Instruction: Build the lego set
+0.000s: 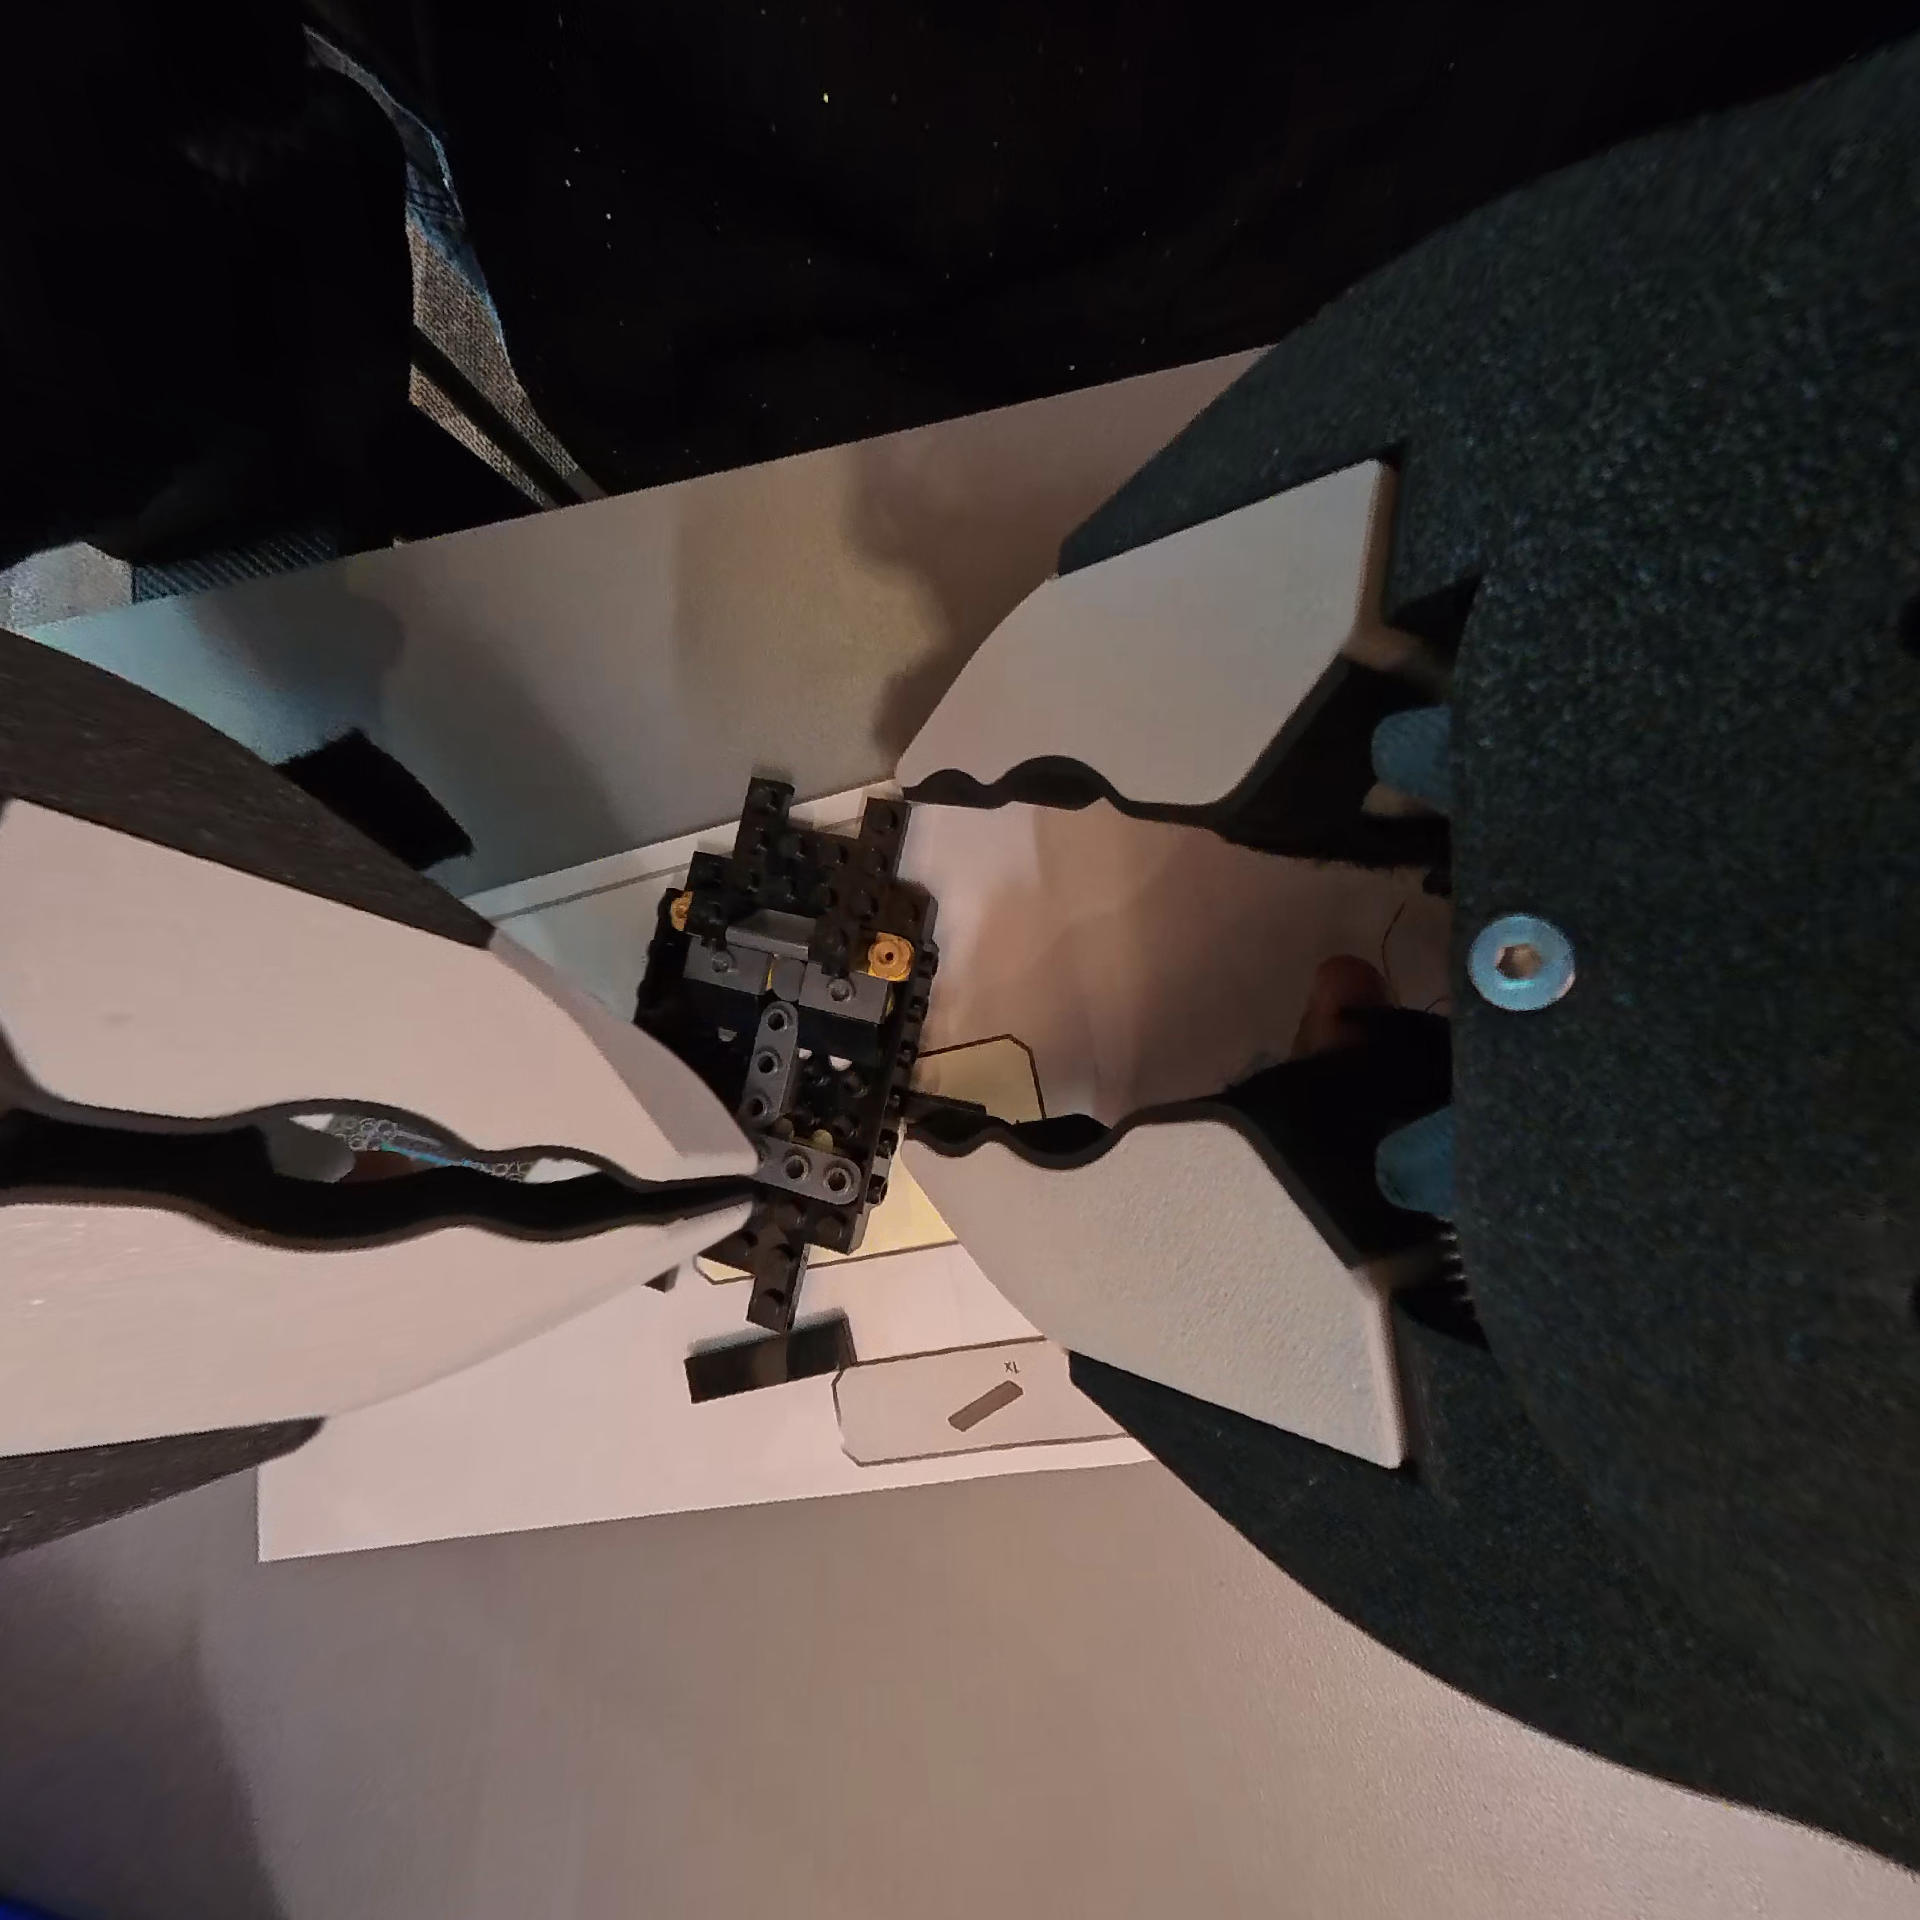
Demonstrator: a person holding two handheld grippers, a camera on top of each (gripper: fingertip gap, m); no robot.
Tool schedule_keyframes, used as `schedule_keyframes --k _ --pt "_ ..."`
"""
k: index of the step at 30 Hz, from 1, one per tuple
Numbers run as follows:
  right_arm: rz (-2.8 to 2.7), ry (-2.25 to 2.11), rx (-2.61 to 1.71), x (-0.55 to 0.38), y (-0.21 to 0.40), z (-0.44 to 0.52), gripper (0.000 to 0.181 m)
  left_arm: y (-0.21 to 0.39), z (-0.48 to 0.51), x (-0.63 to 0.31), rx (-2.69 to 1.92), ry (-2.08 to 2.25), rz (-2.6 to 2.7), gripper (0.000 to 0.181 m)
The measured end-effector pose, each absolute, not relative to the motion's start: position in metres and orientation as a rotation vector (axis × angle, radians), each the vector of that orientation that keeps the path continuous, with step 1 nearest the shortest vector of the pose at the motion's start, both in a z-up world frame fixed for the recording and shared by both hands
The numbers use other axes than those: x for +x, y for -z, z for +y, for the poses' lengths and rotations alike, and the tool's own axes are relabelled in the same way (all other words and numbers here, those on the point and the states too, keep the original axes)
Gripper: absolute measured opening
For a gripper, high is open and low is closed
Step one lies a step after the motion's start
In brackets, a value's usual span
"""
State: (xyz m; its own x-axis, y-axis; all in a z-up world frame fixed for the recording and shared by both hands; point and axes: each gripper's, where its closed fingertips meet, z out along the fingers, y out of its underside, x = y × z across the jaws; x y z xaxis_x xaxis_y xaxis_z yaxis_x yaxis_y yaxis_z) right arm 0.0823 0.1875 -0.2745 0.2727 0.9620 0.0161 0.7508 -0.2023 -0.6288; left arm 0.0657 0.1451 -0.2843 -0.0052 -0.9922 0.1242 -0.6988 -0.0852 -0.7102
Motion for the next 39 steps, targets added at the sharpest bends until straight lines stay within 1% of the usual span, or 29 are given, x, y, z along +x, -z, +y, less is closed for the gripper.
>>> schedule_keyframes --k 11,29,36,39 --pt "-1.563 -0.537 -2.064 0.0801 0.2806 0.1877 0.000 0.2836 0.1452 0.0663 -1.823 0.893 1.737 0.060" --pt "-1.589 -0.528 -2.400 0.0814 0.2852 0.1837 0.001 0.2852 0.1457 0.0656 -1.772 0.870 1.767 0.058" --pt "-1.651 -0.449 -2.412 0.0816 0.2853 0.1834 0.001 0.2857 0.1459 0.0657 -1.763 0.854 1.771 0.058" --pt "-1.691 -0.435 -2.321 0.0806 0.2846 0.1846 0.000 0.2853 0.1465 0.0656 -1.782 0.859 1.766 0.057"
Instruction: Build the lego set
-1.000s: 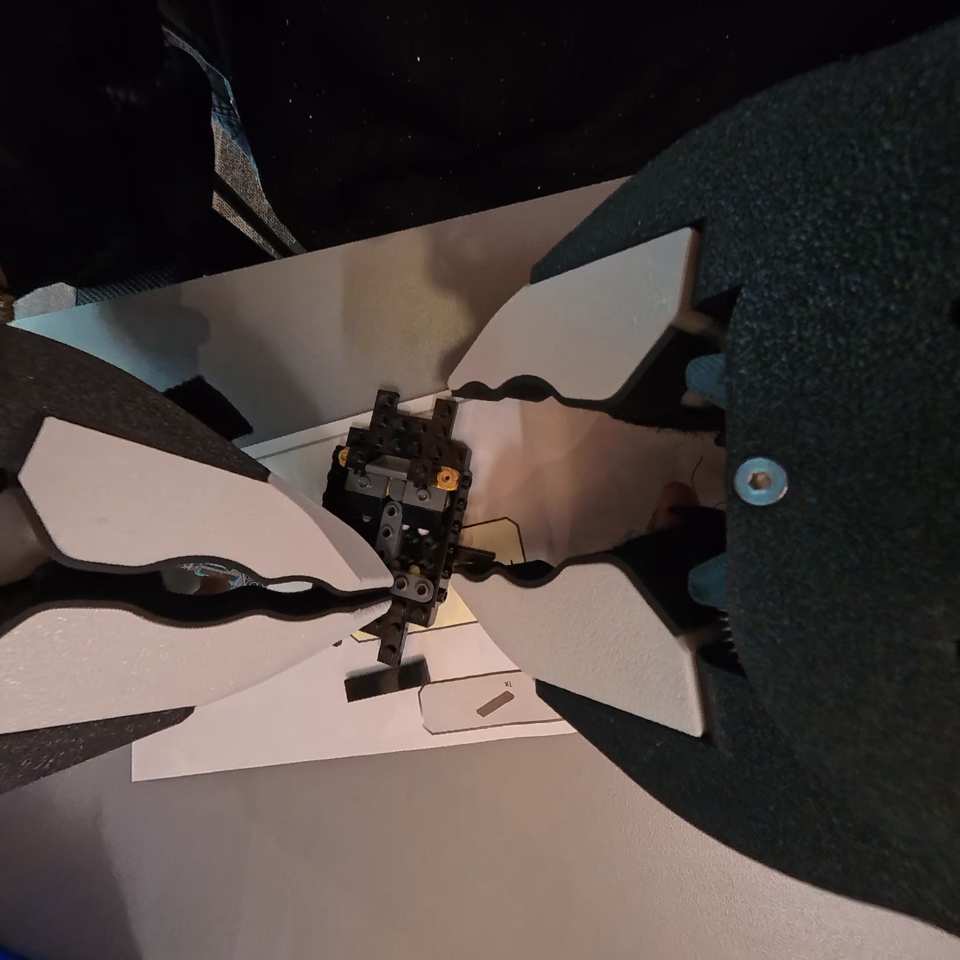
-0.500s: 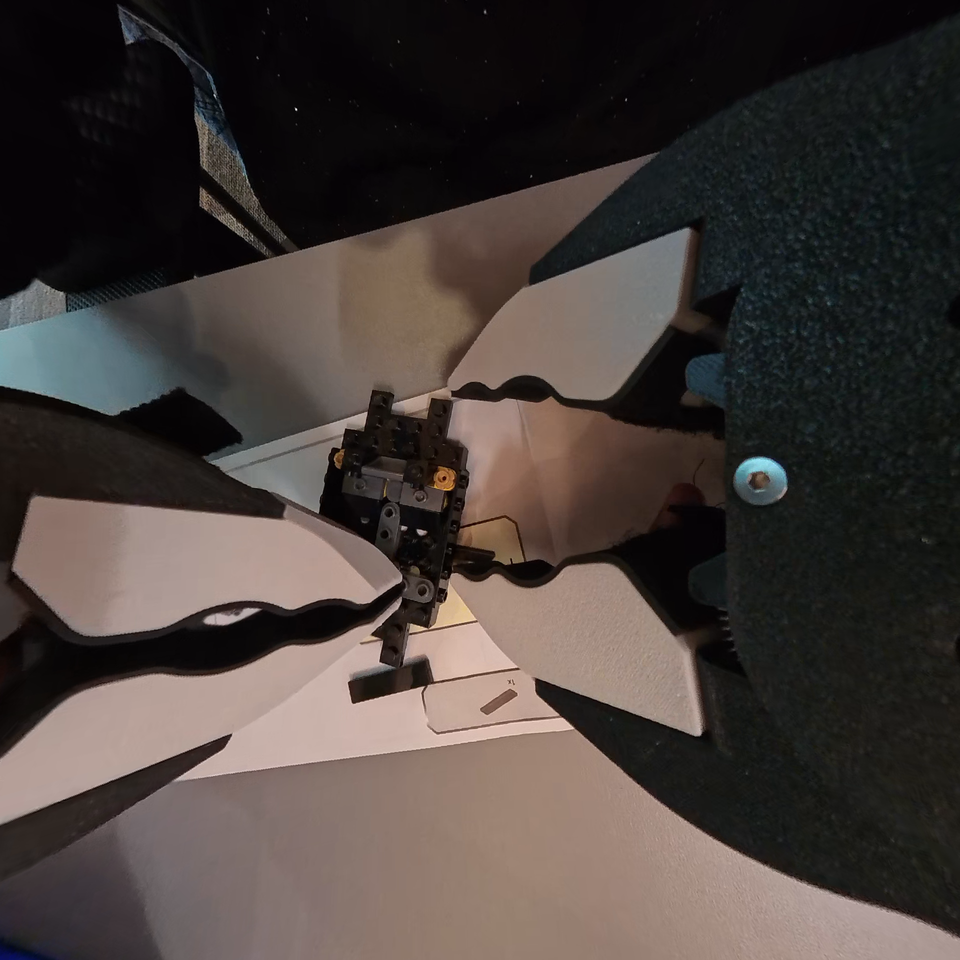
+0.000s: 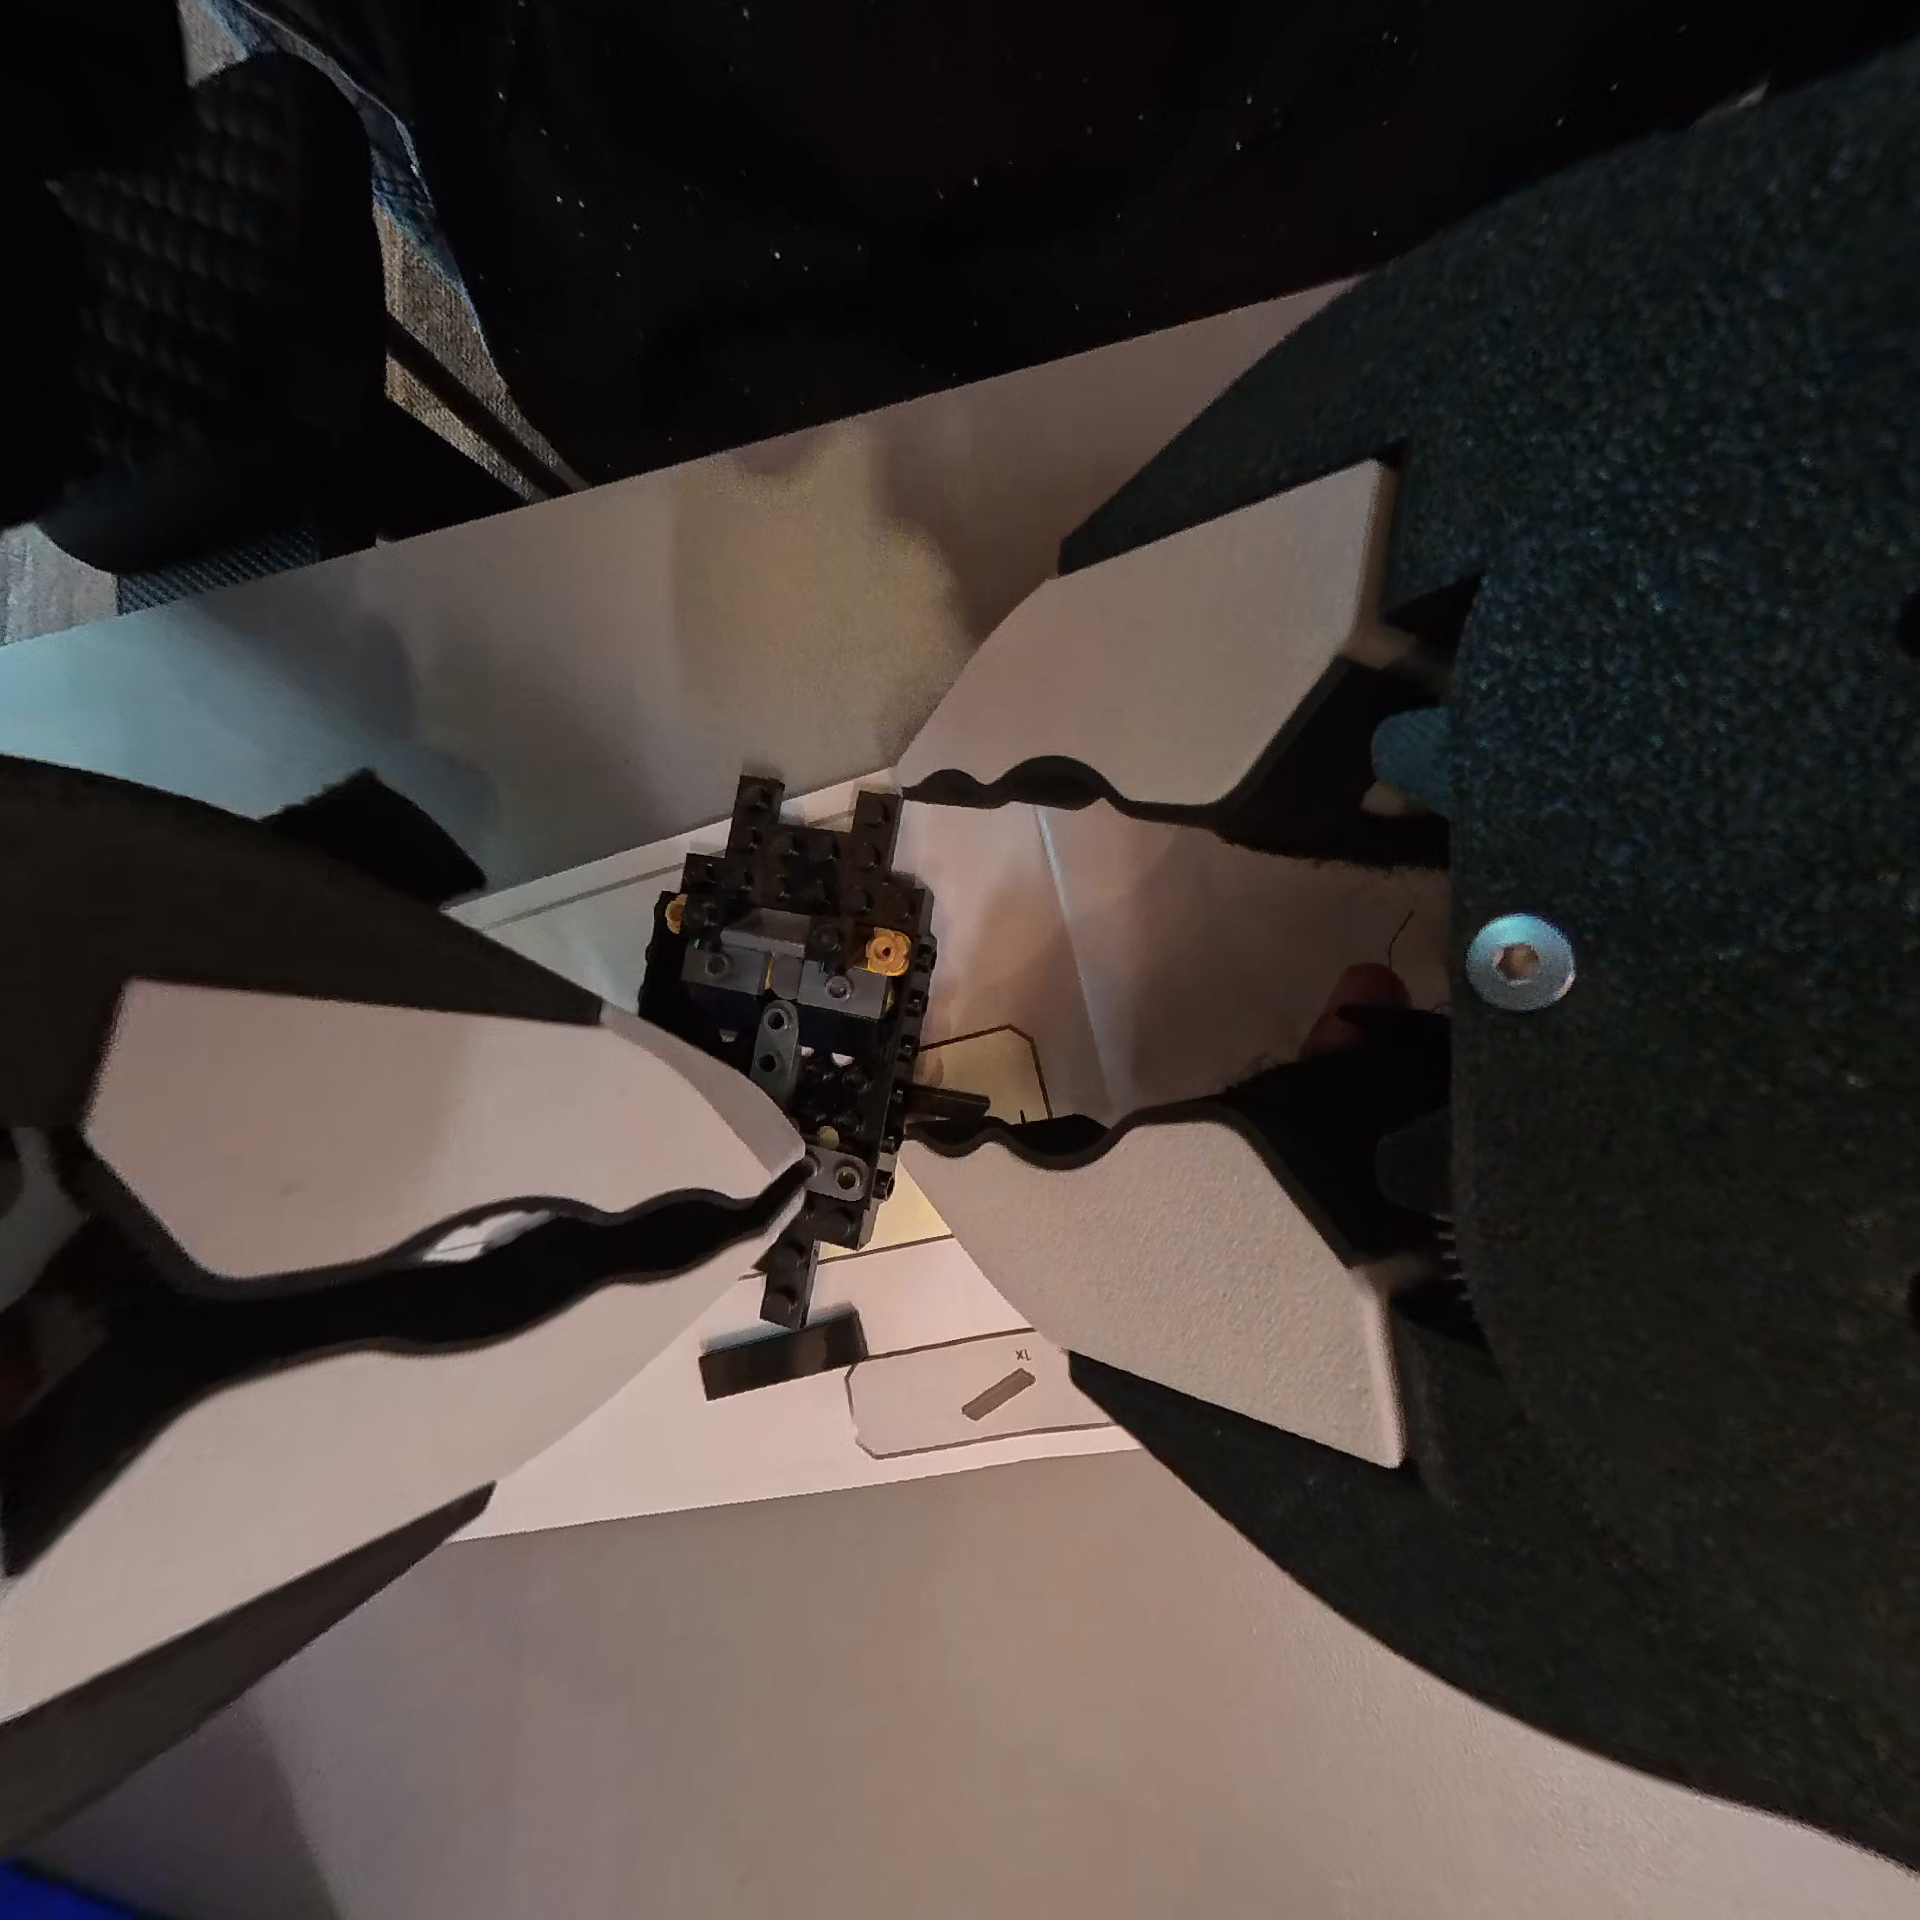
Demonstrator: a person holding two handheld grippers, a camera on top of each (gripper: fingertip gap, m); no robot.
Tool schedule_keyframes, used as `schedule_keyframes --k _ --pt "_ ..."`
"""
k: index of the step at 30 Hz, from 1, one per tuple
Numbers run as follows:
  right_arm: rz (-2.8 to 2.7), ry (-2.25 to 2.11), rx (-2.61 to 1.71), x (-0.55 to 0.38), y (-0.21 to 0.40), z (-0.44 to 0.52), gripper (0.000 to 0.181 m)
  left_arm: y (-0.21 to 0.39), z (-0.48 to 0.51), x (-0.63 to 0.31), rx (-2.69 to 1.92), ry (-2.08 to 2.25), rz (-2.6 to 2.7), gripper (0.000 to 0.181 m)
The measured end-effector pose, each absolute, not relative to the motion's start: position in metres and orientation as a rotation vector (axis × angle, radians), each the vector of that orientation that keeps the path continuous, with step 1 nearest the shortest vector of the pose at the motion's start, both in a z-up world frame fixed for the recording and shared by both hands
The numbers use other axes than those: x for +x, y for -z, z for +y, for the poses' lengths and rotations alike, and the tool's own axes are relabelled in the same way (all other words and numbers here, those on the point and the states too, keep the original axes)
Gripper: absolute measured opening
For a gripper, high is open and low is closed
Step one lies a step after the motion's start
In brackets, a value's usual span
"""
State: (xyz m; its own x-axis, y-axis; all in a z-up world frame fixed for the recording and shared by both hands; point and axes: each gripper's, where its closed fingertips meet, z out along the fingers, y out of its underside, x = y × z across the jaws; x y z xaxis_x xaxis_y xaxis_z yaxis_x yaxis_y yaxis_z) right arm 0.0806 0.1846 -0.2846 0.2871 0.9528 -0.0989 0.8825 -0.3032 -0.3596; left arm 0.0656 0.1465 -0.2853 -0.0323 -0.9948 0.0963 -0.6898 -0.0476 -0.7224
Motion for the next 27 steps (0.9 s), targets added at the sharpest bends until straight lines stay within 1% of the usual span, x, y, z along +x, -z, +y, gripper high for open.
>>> schedule_keyframes --k 1,4,7,9,11,14,18,24,26,27 --pt "-1.678 -0.479 -2.290 0.080 0.283 0.185 0.000 0.285 0.147 0.066 -1.794 0.872 1.754 0.057" --pt "-1.465 -0.744 -2.172 0.077 0.252 0.189 0.010 0.284 0.147 0.066 -1.813 0.893 1.731 0.058" --pt "-1.348 -0.674 -2.089 0.107 0.232 0.199 0.015 0.285 0.149 0.063 -1.820 0.849 1.733 0.061" --pt "-1.336 -0.617 -2.108 0.134 0.236 0.196 0.023 0.285 0.151 0.061 -1.820 0.810 1.732 0.061" --pt "-1.321 -0.553 -2.140 0.158 0.247 0.195 0.025 0.282 0.155 0.058 -1.809 0.785 1.708 0.059" --pt "-1.385 -0.553 -2.074 0.166 0.261 0.189 0.023 0.271 0.160 0.058 -1.779 0.798 1.645 0.052" --pt "-1.625 -0.492 -1.923 0.158 0.276 0.193 0.019 0.260 0.165 0.061 -1.767 0.821 1.579 0.046" --pt "-1.823 -0.628 -1.906 0.144 0.291 0.204 0.019 0.253 0.163 0.070 -1.731 0.828 1.559 0.040" --pt "-1.854 -0.681 -1.901 0.142 0.292 0.201 0.009 0.251 0.166 0.071 -1.727 0.820 1.543 0.039" --pt "-1.844 -0.677 -1.909 0.141 0.292 0.202 0.008 0.252 0.168 0.072 -1.733 0.813 1.535 0.038"
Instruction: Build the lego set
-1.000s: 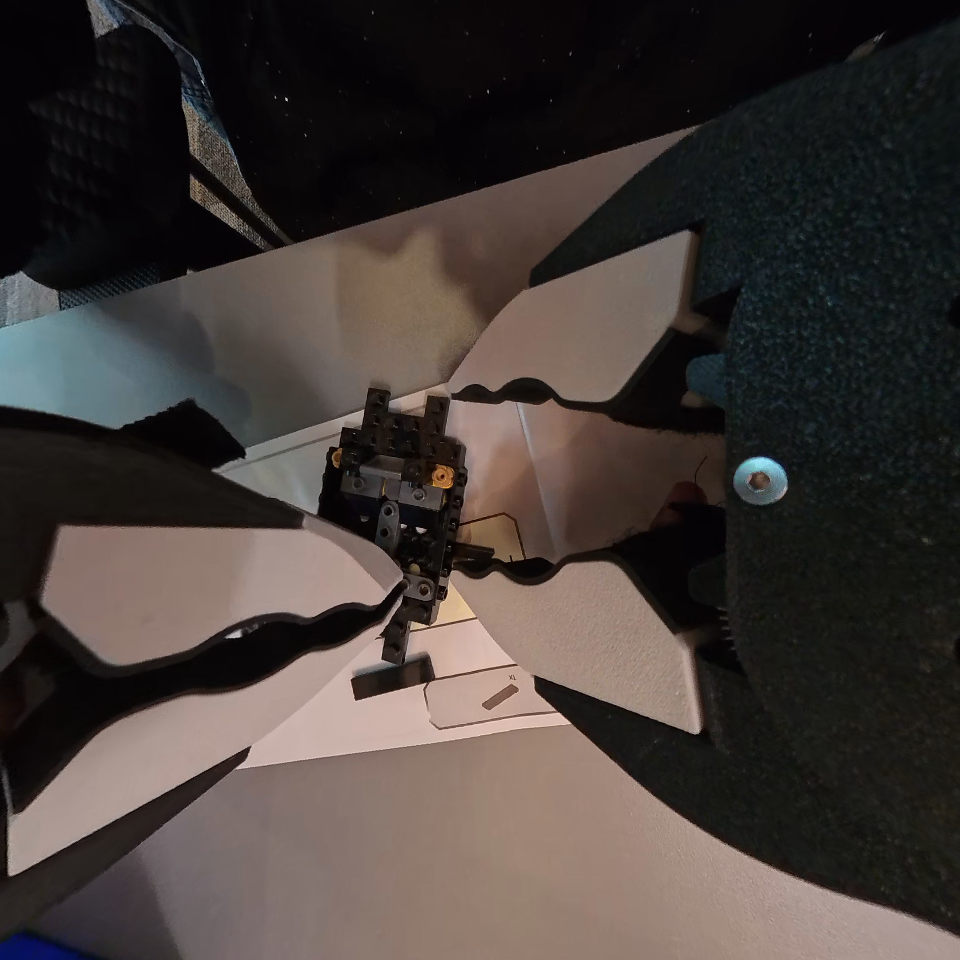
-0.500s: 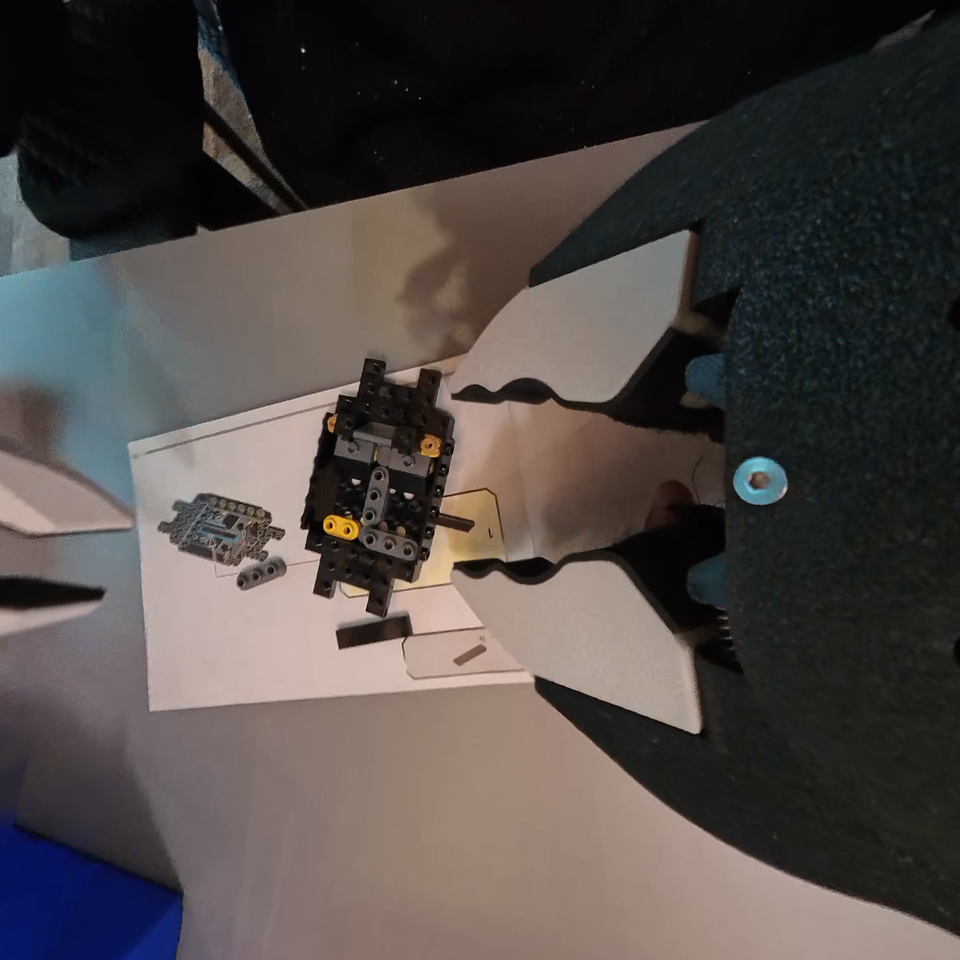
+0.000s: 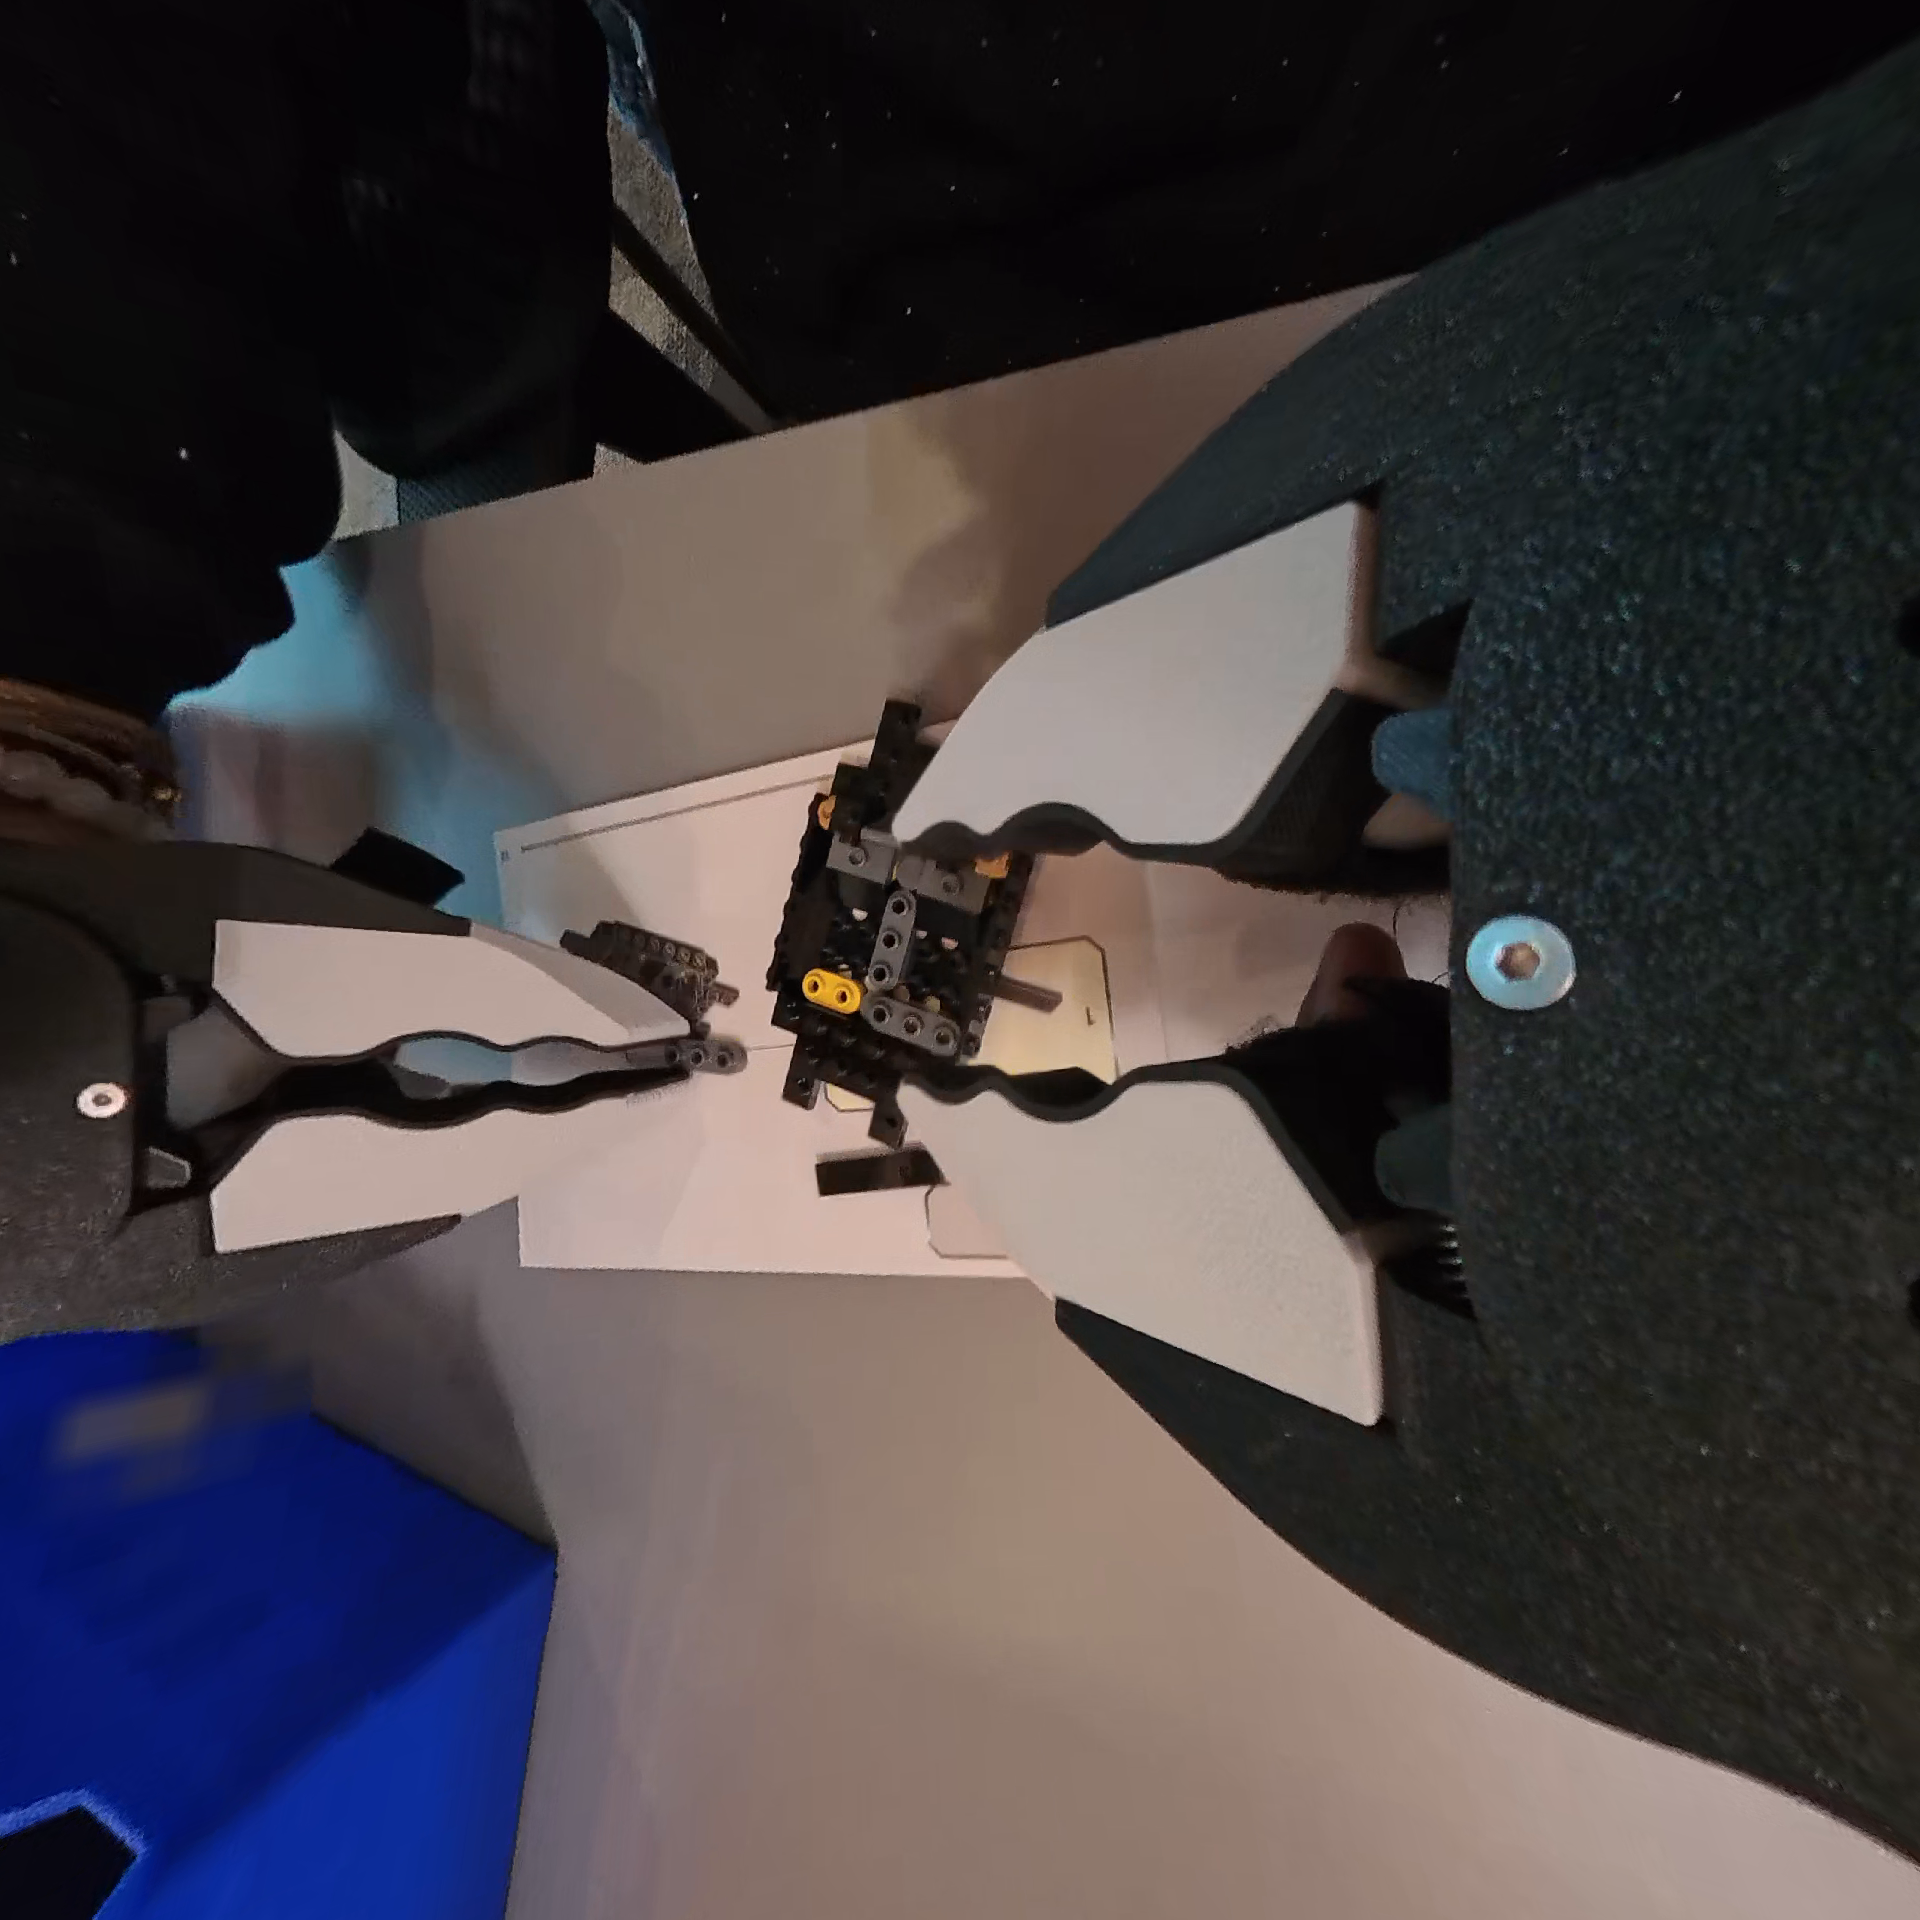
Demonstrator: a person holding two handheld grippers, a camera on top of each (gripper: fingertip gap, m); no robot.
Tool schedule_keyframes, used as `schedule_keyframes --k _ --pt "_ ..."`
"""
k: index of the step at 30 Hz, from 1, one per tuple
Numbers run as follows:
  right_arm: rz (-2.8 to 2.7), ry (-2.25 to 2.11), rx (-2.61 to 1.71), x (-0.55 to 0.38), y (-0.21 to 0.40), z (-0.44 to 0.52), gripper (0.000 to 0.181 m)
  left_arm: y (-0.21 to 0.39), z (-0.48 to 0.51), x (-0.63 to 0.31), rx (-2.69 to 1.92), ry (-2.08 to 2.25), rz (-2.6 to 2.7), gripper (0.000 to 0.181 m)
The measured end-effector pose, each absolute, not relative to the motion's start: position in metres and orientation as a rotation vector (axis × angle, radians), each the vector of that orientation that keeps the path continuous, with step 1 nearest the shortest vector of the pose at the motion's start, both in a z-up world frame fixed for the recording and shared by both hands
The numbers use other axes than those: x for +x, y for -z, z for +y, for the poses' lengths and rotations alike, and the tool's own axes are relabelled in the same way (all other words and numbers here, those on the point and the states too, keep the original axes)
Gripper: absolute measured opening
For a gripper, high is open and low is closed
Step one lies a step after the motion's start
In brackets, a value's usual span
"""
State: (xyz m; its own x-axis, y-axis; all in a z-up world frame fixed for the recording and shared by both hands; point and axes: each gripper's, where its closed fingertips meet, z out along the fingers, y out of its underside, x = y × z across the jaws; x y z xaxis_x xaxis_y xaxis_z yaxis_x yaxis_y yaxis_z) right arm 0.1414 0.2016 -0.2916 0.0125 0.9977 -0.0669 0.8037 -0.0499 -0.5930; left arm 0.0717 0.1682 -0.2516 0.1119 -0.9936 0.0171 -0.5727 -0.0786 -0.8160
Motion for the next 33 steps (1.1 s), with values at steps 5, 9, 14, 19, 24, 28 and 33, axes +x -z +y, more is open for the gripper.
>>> schedule_keyframes --k 5,9,14,19,24,28,33 --pt "-1.651 -0.673 -1.959 0.132 0.270 0.196 0.008 0.248 0.180 0.077 -1.715 0.781 1.508 0.023" --pt "-1.661 -0.621 -1.946 0.116 0.259 0.179 0.008 0.251 0.180 0.086 -1.683 0.750 1.604 0.018" --pt "-1.694 -0.548 -1.981 0.108 0.266 0.178 0.008 0.264 0.174 0.094 -1.662 0.654 1.770 0.014" --pt "-1.685 -0.515 -2.070 0.105 0.277 0.179 0.008 0.275 0.179 0.089 -1.688 0.554 1.837 0.010" --pt "-1.660 -0.458 -2.176 0.106 0.283 0.179 0.007 0.278 0.177 0.077 -1.698 0.535 1.863 0.019" --pt "-1.652 -0.413 -2.229 0.106 0.283 0.180 0.007 0.279 0.176 0.079 -1.679 0.530 1.868 0.019" --pt "-1.674 -0.380 -2.272 0.106 0.285 0.178 0.008 0.278 0.173 0.088 -1.630 0.543 1.899 0.020"
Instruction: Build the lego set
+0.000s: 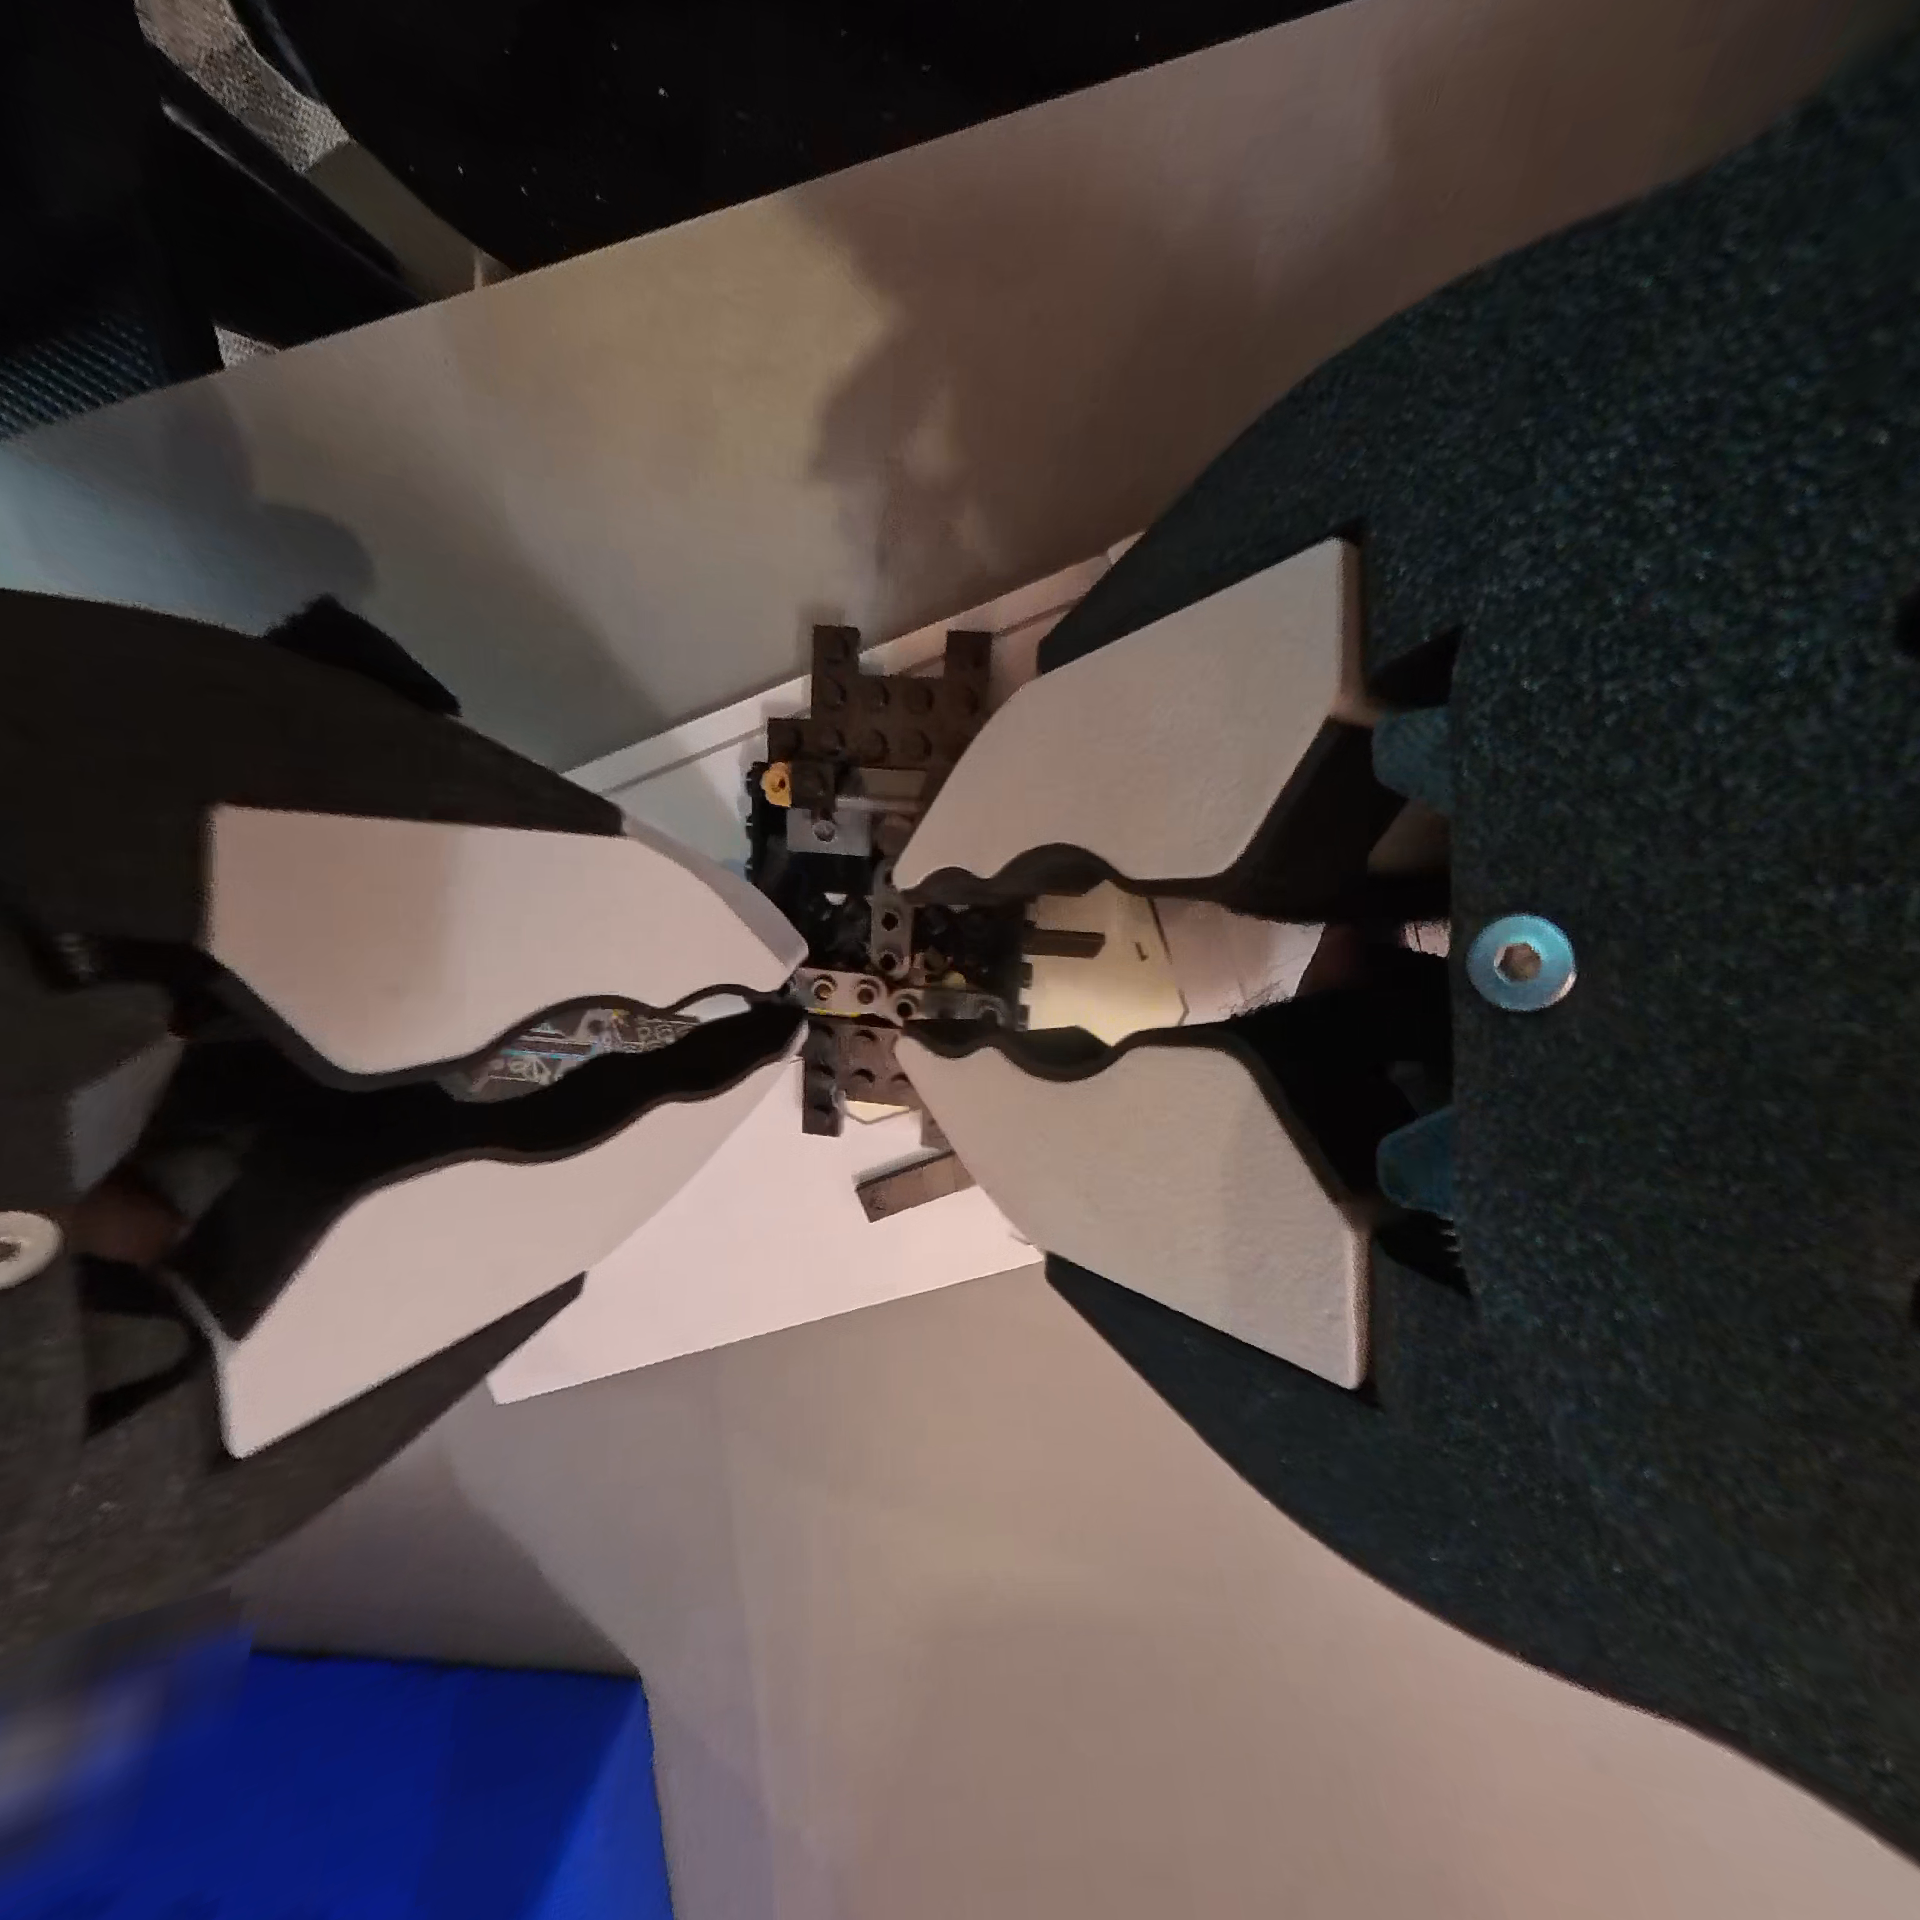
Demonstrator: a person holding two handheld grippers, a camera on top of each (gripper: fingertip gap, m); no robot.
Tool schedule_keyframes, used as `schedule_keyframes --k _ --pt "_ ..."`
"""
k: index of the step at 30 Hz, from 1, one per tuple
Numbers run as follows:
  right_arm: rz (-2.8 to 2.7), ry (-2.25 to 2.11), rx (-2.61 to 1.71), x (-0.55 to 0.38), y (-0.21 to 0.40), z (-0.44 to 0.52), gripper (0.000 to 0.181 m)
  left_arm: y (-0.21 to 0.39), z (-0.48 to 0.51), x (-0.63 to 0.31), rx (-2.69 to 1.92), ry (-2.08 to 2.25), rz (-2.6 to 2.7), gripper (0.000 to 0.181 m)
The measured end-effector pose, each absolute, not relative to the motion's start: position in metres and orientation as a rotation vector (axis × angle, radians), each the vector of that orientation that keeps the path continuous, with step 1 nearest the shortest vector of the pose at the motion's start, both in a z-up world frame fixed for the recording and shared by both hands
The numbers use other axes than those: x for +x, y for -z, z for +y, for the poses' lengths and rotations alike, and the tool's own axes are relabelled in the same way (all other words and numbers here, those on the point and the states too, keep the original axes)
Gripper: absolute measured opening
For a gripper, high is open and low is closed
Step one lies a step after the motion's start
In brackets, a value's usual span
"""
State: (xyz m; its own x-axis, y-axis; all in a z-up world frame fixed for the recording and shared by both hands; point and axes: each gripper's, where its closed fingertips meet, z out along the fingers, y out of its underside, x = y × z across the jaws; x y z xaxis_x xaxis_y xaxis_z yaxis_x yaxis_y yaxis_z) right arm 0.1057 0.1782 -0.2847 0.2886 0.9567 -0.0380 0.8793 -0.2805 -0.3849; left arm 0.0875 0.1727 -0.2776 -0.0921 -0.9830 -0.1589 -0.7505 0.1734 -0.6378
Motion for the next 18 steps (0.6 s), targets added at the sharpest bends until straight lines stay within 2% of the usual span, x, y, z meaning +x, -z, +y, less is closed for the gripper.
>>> schedule_keyframes --k 18 --pt "-1.696 -0.334 -2.283 0.1036 0.2838 0.1833 0.008 0.2814 0.1694 0.0967 -1.576 0.578 1.976 0.019"
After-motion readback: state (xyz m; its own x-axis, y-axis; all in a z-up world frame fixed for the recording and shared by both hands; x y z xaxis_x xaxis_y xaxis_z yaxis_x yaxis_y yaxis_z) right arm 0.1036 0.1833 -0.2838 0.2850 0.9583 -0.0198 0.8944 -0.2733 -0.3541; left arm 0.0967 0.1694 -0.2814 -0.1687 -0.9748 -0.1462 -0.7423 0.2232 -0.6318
